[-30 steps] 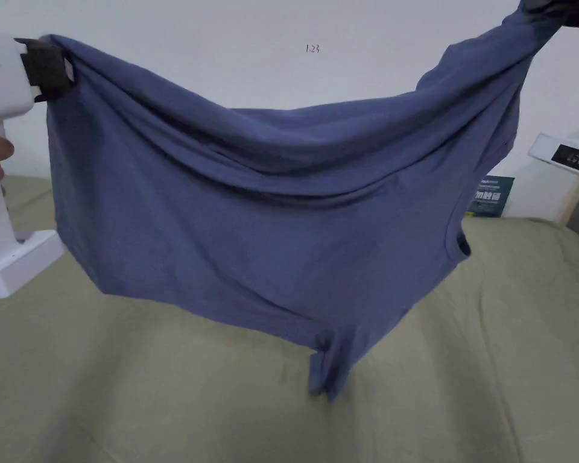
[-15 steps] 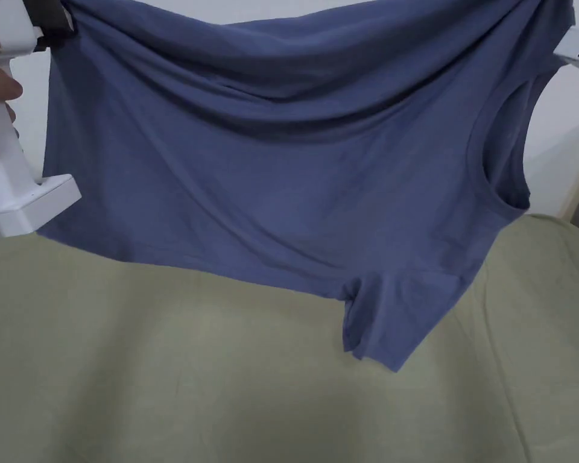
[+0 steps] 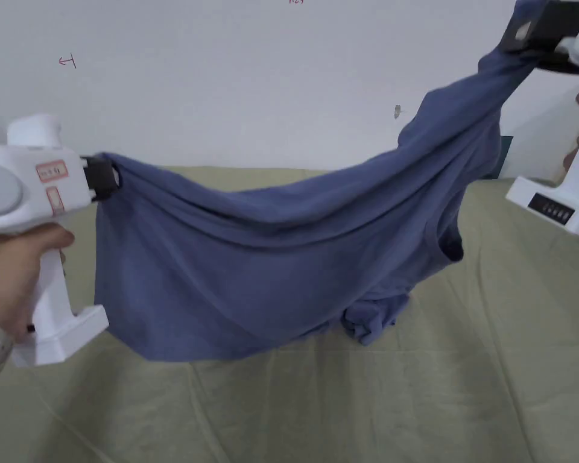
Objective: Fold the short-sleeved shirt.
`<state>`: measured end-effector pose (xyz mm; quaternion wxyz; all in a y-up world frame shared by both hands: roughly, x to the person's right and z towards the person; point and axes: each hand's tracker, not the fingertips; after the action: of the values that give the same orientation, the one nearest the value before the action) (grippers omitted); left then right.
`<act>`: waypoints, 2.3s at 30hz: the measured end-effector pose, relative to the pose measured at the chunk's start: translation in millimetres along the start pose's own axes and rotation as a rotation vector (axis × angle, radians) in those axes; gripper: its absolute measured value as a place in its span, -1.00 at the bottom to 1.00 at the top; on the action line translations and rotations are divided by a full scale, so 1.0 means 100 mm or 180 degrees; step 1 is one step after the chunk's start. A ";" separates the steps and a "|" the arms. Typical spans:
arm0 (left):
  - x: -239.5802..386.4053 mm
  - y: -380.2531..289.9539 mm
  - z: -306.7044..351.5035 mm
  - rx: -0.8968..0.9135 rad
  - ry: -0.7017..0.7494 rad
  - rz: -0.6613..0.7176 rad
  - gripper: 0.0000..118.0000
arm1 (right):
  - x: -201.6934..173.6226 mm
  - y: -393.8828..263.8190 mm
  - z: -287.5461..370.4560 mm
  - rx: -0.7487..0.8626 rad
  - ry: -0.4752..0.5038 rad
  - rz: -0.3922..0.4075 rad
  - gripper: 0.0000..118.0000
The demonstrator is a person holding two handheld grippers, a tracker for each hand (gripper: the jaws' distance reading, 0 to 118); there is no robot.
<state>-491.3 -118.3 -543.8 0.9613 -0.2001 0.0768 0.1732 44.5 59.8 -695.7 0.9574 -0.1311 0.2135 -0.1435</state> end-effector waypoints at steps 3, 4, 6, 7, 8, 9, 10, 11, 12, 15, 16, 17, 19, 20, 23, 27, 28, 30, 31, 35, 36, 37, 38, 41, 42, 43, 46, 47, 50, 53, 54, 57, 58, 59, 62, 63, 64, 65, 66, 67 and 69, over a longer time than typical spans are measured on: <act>-0.07 -0.27 0.00 -0.0047 -0.0015 -0.0010 -0.81 | 0.09 -0.22 0.14 -0.0063 -0.0023 -0.0021 -0.84; -0.10 -0.34 0.04 -0.0062 -0.0030 0.0007 -0.81 | 0.09 -0.27 0.25 -0.0078 -0.0029 -0.0024 -0.84; -0.16 -0.48 0.17 -0.0128 -0.0053 0.0036 -0.81 | 0.14 -0.38 0.44 -0.0097 -0.0041 -0.0056 -0.84; -0.16 -0.57 0.28 -0.0135 -0.0061 0.0037 -0.81 | 0.16 -0.45 0.56 -0.0118 -0.0034 -0.0072 -0.84; -0.19 -0.65 0.39 -0.0138 -0.0078 0.0069 -0.81 | 0.18 -0.50 0.69 -0.0126 -0.0042 -0.0093 -0.84; -0.24 -0.74 0.50 -0.0160 -0.0103 0.0121 -0.81 | 0.20 -0.56 0.82 -0.0146 -0.0049 -0.0132 -0.84; -0.29 -0.83 0.64 -0.0155 -0.0103 0.0097 -0.81 | 0.22 -0.65 0.97 -0.0178 -0.0045 -0.0189 -0.84; -0.30 -0.96 0.81 -0.0154 -0.0103 0.0129 -0.81 | 0.24 -0.74 1.13 -0.0216 -0.0031 -0.0217 -0.84; -0.34 -1.07 0.95 -0.0181 -0.0121 0.0134 -0.81 | 0.25 -0.82 1.29 -0.0231 -0.0025 -0.0236 -0.84; -0.39 -1.47 1.41 -0.0504 -0.0097 0.0027 -0.81 | 0.26 -1.19 1.82 -0.0346 -0.0084 -0.0226 -0.84; -0.40 -1.61 1.55 -0.0597 -0.0038 -0.0037 -0.81 | 0.30 -1.32 1.98 -0.0404 -0.0097 -0.0235 -0.84; -0.42 -1.75 1.69 -0.0728 -0.0038 -0.0092 -0.81 | 0.31 -1.47 2.16 -0.0474 -0.0138 -0.0265 -0.84; -0.41 -2.02 1.95 -0.0977 0.0041 -0.0219 -0.81 | 0.36 -1.77 2.48 -0.0595 -0.0176 -0.0404 -0.84; -0.41 -2.15 2.05 -0.1138 0.0036 -0.0238 -0.81 | 0.40 -1.94 2.63 -0.0675 -0.0228 -0.0440 -0.84; -0.48 -2.51 2.29 -0.1316 0.0051 -0.0300 -0.81 | 0.45 -2.46 3.00 -0.1011 -0.0430 -0.0423 -0.84; -0.56 -2.77 2.53 -0.1541 0.0079 -0.0166 -0.81 | 0.50 -3.06 3.35 -0.1351 -0.0695 -0.0286 -0.85; -0.58 -2.81 2.58 -0.1527 0.0086 -0.0170 -0.81 | 0.50 -3.17 3.42 -0.1380 -0.0764 -0.0255 -0.85; -0.61 -2.87 2.66 -0.1577 0.0075 -0.0125 -0.81 | 0.52 -3.35 3.52 -0.1523 -0.0911 -0.0164 -0.85; -0.62 -2.90 2.68 -0.1580 0.0076 -0.0102 -0.81 | 0.54 -3.43 3.56 -0.1576 -0.1057 -0.0138 -0.85; -0.66 -3.03 2.69 -0.1670 0.0160 -0.0103 -0.81 | 0.67 -3.67 3.61 -0.1661 -0.1224 -0.0234 -0.85; -0.67 -3.05 2.69 -0.1685 0.0163 -0.0112 -0.71 | 0.65 -3.67 3.61 -0.1657 -0.1245 -0.0217 -0.82; -0.67 -3.06 2.70 -0.1694 0.0196 -0.0136 -0.36 | 0.68 -3.69 3.59 -0.1700 -0.1310 -0.0172 -0.64; -0.66 -3.06 2.74 -0.1720 0.0268 -0.0178 0.21 | 0.70 -3.70 3.58 -0.1720 -0.1348 -0.0145 -0.26; -0.62 -3.00 3.09 -0.1501 0.0271 -0.0317 0.70 | 0.64 -3.64 3.76 -0.1502 -0.1234 -0.0065 0.69; -0.59 -2.98 3.25 -0.1390 0.0336 -0.0323 0.70 | 0.59 -3.61 3.83 -0.1455 -0.1144 -0.0021 0.69; -0.53 -2.95 3.42 -0.1254 0.0389 -0.0335 0.70 | 0.53 -3.58 3.90 -0.1410 -0.1101 0.0034 0.69; -0.40 -2.97 3.84 -0.0862 0.0327 -0.0297 0.70 | 0.31 -3.57 4.16 -0.1094 -0.0889 0.0112 0.69; -0.34 -2.99 3.95 -0.0749 0.0236 -0.0292 0.70 | 0.24 -3.57 4.22 -0.1035 -0.0864 0.0135 0.69; -0.18 -3.13 4.18 -0.0445 0.0259 -0.0361 0.59 | 0.06 -3.67 4.38 -0.0792 -0.0782 0.0278 0.68; -0.07 -3.23 4.21 -0.0419 0.0266 -0.0275 -0.83 | -0.06 -3.76 4.44 -0.0819 -0.0800 0.0416 -0.63; -0.05 -3.26 4.17 -0.0464 0.0319 -0.0243 -0.83 | -0.09 -3.79 4.43 -0.0827 -0.0878 0.0479 -0.98; -0.02 -3.30 4.05 -0.0595 0.0207 -0.0195 -0.83 | -0.06 -3.80 4.41 -0.0903 -0.0824 0.0412 -0.99; 0.02 -3.32 4.03 -0.0581 0.0239 -0.0227 -0.83 | -0.05 -3.80 4.40 -0.0952 -0.0852 0.0410 -0.99; -0.05 -3.30 4.02 -0.0576 0.0236 -0.0276 -0.83 | -0.03 -3.81 4.40 -0.0950 -0.0865 0.0418 -0.99; -0.04 -3.27 3.95 -0.0602 0.0213 -0.0297 -0.83 | 0.08 -3.78 4.33 -0.1186 -0.0956 0.0587 -0.99; -0.08 -3.24 3.96 -0.0592 0.0212 -0.0287 -0.83 | 0.17 -3.77 4.28 -0.1329 -0.0944 0.0575 -0.99; -0.09 -3.22 3.94 -0.0601 0.0194 -0.0277 -0.83 | 0.26 -3.77 4.23 -0.1461 -0.0986 0.0568 -0.99; -0.08 -3.22 3.92 -0.0606 0.0188 -0.0269 -0.83 | 0.37 -3.78 4.15 -0.1630 -0.1035 0.0585 -0.99; -0.07 -3.22 3.88 -0.0620 0.0171 -0.0275 -0.83 | 0.50 -3.81 4.06 -0.1793 -0.1091 0.0626 -0.99; -0.02 -3.19 3.88 -0.0642 0.0166 -0.0290 -0.83 | 0.61 -3.84 3.97 -0.1912 -0.1069 0.0661 -0.99; 0.01 -3.19 3.81 -0.0681 0.0159 -0.0299 -0.83 | 0.78 -3.90 3.77 -0.2066 -0.1062 0.0793 -0.99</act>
<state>-344.8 -236.0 -83.7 0.9393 -0.3093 0.0722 0.1300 195.3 -255.4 -273.6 0.8978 -0.4219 0.1034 0.0724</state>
